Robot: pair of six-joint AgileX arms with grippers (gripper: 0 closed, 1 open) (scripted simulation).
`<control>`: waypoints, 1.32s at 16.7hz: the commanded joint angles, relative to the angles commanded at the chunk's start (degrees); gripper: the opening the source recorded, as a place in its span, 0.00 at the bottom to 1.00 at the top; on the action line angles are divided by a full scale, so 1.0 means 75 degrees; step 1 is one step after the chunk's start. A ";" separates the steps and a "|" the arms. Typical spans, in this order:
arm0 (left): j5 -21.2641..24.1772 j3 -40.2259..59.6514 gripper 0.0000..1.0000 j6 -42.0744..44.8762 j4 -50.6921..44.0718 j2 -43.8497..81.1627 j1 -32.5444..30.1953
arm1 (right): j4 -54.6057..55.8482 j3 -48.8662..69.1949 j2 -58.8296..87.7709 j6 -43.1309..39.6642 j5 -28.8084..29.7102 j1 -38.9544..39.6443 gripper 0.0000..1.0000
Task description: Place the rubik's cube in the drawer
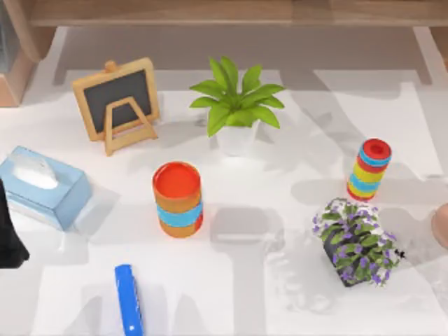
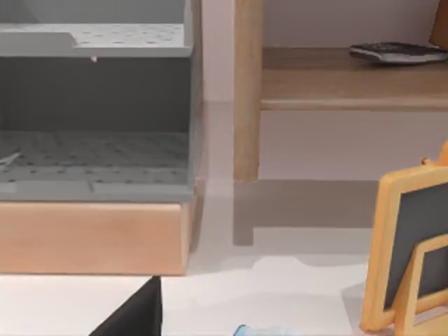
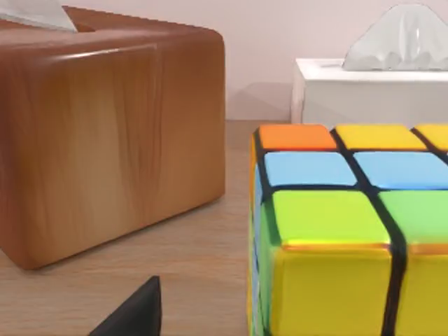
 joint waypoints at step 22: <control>0.0000 0.0000 1.00 0.0000 0.0000 0.0000 0.0000 | 0.0000 0.0000 0.0000 0.0000 0.0000 0.0000 0.00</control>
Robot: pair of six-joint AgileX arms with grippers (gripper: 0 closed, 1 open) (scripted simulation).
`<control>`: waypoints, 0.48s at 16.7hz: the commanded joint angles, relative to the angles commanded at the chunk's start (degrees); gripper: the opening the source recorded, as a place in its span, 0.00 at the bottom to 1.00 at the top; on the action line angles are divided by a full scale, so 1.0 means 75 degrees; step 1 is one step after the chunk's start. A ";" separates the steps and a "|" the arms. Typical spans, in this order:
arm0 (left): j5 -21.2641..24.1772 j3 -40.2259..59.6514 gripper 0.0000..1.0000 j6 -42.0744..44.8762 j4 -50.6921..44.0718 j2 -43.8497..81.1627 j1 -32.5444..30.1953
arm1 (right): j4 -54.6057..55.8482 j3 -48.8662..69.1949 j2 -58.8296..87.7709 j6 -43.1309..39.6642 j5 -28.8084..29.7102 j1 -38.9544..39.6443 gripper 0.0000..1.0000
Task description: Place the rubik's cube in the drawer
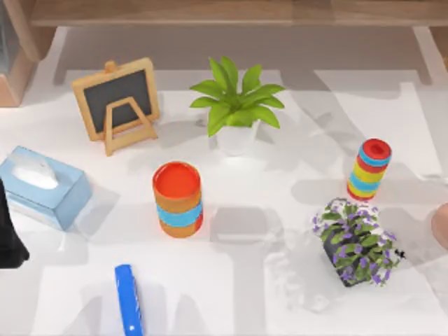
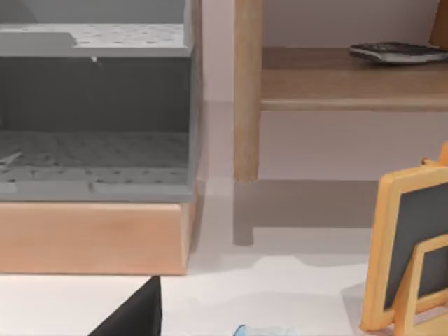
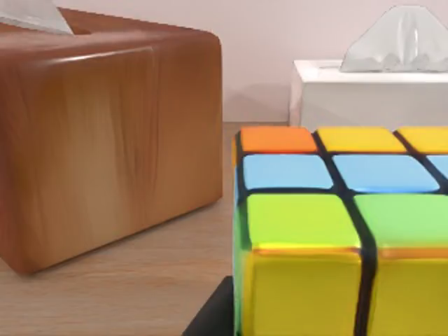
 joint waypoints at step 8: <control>0.0000 0.0000 1.00 0.0000 0.0000 0.0000 0.0000 | -0.0234 -0.0131 -0.0300 -0.0188 0.0284 0.0264 0.00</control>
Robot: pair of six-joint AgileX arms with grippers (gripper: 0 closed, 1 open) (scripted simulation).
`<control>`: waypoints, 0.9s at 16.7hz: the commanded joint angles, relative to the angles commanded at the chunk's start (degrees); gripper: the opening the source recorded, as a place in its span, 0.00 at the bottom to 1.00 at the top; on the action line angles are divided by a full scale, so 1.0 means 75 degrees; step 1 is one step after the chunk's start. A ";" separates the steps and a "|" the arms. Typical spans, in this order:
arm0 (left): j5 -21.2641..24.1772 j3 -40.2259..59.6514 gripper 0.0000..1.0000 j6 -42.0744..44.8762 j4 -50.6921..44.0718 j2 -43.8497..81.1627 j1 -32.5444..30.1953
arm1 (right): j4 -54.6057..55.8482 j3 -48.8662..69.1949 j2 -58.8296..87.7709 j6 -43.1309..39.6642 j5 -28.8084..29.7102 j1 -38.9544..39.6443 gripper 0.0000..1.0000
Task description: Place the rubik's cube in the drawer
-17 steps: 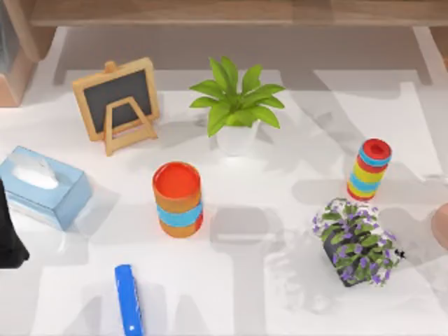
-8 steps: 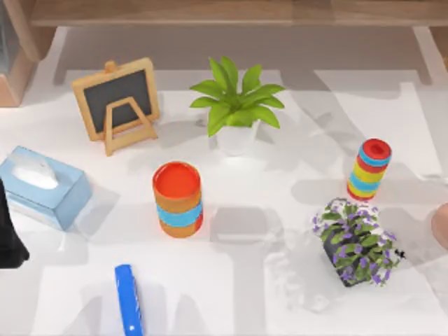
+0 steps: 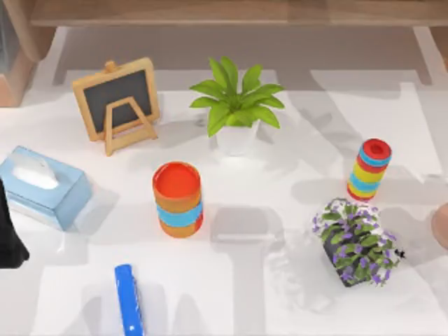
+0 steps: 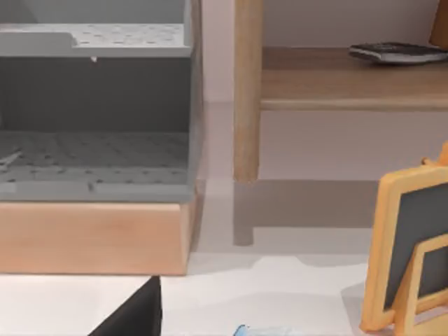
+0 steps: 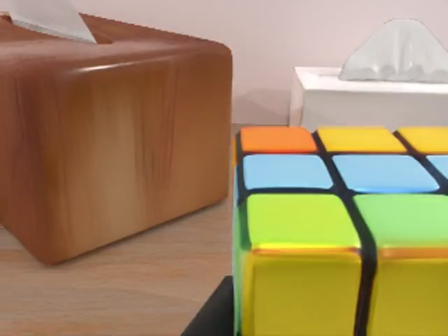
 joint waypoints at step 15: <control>0.0000 0.0000 1.00 0.0000 0.0000 0.0000 0.0000 | -0.1280 0.0757 -0.0511 0.0002 -0.0741 -0.0421 0.00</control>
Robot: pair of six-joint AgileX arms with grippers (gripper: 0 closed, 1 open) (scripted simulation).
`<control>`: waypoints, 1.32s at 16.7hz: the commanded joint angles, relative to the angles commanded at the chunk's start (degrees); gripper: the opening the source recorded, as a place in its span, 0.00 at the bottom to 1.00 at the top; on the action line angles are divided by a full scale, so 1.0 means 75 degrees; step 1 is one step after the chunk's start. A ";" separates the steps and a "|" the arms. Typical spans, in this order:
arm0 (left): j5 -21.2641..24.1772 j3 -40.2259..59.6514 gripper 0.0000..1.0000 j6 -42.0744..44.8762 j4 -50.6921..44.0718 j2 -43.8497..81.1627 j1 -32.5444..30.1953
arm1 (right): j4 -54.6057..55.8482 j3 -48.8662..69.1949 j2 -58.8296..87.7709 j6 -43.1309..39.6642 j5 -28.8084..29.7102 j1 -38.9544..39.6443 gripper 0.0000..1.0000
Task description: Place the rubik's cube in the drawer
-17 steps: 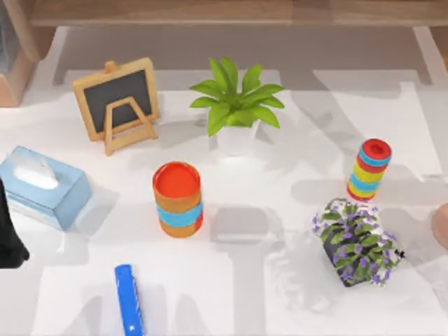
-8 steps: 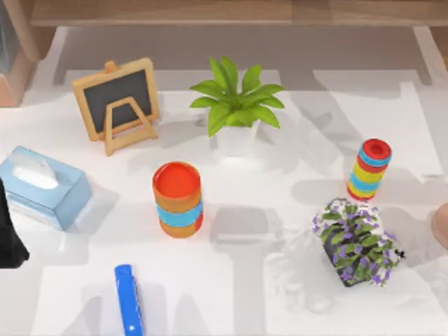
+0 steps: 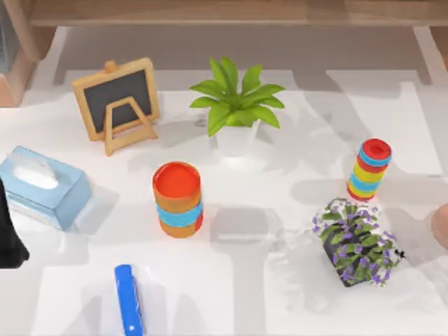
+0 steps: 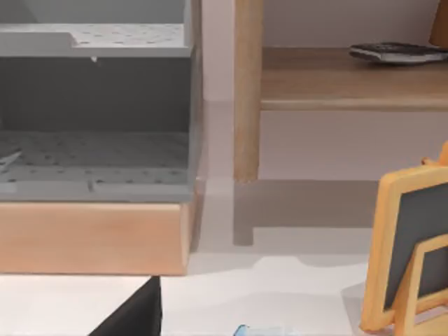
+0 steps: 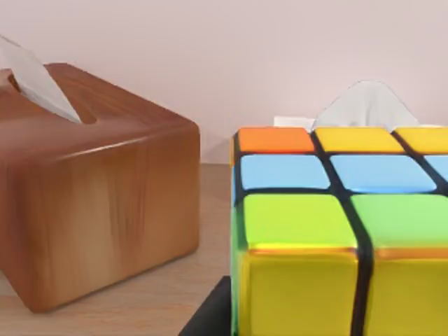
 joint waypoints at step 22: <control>0.0000 0.0000 1.00 0.0000 0.0000 0.0000 0.0000 | -1.0854 0.4620 0.4256 -0.2721 -0.3016 -0.6019 0.00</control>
